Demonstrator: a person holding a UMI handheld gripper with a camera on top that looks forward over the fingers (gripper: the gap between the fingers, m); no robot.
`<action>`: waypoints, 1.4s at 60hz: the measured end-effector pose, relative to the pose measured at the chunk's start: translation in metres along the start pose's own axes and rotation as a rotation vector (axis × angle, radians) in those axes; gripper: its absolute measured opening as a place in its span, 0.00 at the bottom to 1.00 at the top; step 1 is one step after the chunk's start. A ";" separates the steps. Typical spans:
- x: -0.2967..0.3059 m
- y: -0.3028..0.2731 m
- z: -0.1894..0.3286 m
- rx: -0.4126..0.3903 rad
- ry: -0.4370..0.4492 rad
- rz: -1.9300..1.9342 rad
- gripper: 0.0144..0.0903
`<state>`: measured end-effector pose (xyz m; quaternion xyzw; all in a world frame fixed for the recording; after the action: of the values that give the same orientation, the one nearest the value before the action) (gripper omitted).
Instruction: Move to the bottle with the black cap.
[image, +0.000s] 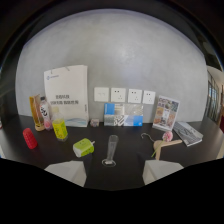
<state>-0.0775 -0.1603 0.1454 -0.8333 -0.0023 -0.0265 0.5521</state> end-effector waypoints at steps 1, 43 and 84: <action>0.000 0.001 -0.001 -0.003 0.002 0.000 0.94; -0.262 -0.026 -0.045 0.095 -0.110 0.021 0.94; -0.393 -0.061 0.164 -0.051 -0.130 0.031 0.94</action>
<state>-0.4648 0.0243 0.1198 -0.8471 -0.0246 0.0364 0.5296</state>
